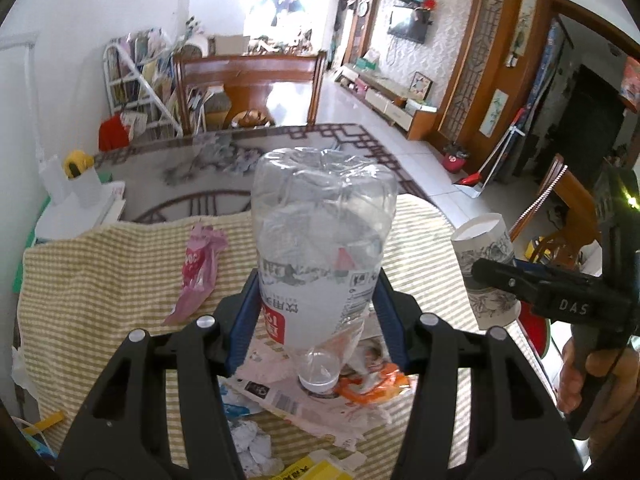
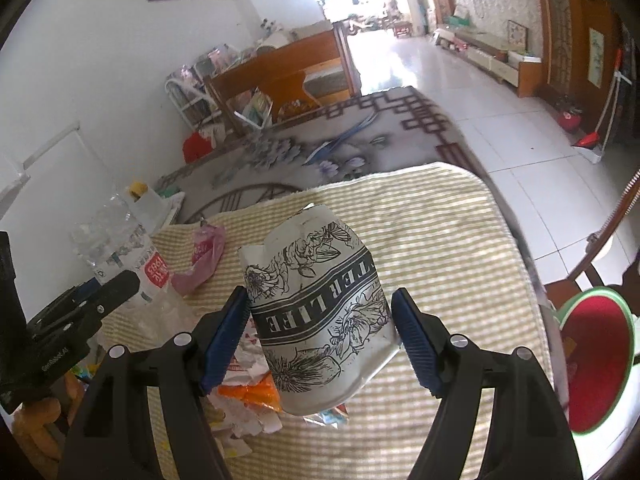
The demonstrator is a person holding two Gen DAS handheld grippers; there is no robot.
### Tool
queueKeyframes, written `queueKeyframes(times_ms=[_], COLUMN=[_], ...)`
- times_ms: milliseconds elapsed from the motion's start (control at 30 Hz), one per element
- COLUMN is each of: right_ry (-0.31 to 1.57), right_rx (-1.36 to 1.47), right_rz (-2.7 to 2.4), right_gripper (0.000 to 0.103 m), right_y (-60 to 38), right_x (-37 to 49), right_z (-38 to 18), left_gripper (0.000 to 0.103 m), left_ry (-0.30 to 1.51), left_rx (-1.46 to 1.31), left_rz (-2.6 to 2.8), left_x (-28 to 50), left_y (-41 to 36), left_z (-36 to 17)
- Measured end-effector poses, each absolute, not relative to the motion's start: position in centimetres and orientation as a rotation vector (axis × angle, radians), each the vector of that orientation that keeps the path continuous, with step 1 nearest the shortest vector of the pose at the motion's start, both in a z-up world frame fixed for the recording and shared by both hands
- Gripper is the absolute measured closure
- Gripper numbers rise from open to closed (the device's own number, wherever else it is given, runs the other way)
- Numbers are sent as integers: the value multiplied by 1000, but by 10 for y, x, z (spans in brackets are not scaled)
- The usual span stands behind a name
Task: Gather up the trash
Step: 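Lift the bottle and cup and carry both toward the red bin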
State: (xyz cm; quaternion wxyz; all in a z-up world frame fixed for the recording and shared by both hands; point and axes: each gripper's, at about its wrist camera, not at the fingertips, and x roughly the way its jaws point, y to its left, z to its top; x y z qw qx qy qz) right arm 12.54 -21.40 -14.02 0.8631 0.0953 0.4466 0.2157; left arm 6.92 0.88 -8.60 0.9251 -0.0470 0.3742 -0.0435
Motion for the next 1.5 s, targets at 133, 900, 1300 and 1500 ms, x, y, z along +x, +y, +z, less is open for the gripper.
queueKeyframes(times_ms=[133, 900, 1300, 1500], right_ry=[910, 837, 836, 838], right_rx=[225, 325, 371, 398], right_rz=[427, 284, 217, 174], right_gripper=[33, 33, 33, 33], right_y=[-227, -308, -360, -398], right_x=[114, 67, 56, 54], right_z=[-132, -117, -118, -122], left_gripper=[51, 51, 51, 51], left_ry=[738, 704, 740, 774], left_rx=[-70, -39, -30, -26], left_rz=[-118, -295, -385, -414], left_x=[60, 46, 49, 55], left_y=[-3, -85, -144, -173], left_z=[-74, -55, -61, -70])
